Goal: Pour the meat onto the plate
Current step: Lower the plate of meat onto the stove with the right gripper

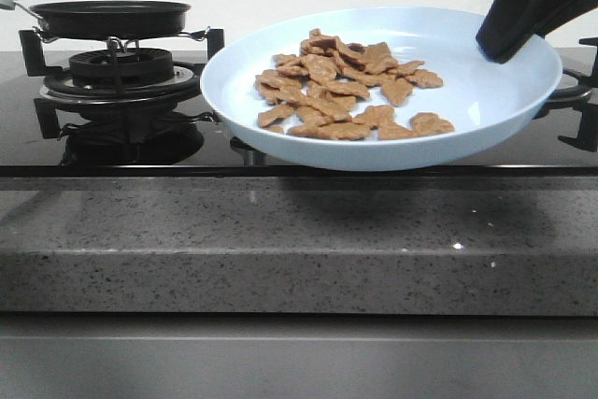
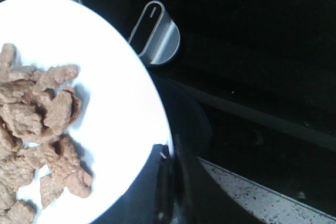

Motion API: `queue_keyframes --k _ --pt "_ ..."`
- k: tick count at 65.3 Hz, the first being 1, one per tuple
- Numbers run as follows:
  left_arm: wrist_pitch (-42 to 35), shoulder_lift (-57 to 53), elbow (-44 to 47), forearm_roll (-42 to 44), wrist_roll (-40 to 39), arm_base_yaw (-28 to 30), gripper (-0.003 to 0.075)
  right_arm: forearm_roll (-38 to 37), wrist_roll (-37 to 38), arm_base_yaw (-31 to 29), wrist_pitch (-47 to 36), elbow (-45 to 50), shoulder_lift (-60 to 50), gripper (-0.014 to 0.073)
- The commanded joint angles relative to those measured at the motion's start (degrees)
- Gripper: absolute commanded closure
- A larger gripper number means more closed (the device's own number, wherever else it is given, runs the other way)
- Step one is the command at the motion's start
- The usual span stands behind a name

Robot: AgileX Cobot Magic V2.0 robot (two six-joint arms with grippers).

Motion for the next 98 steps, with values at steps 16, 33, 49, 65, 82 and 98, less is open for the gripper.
queue_keyframes --k 16,33,49,65,82,98 --pt "-4.03 0.04 -1.41 -1.13 -0.58 -0.48 0.0121 1.45 -0.62 0.18 -5.05 -1.59 -1.91 0.0662" --pt "-4.03 0.04 -1.41 -1.13 -0.58 -0.48 0.0121 0.22 -3.95 -0.03 -3.16 -10.61 0.69 0.0662" --pt "-4.03 0.04 -1.41 -1.15 -0.58 -0.48 0.0121 0.22 -3.55 -2.61 2.32 -26.71 10.58 0.0662" --pt "-4.11 0.04 -1.41 -1.15 -0.58 -0.48 0.0121 2.43 -3.37 -6.54 3.60 -38.30 21.75 0.0662" --pt "-4.25 0.04 -1.41 -1.15 -0.58 -0.48 0.0121 4.17 -3.37 -7.23 3.72 -46.97 32.24 0.0662" --pt "-4.27 0.04 -1.41 -1.15 -0.58 -0.48 0.0121 4.59 -3.37 -7.23 3.32 -50.79 39.29 0.0662"
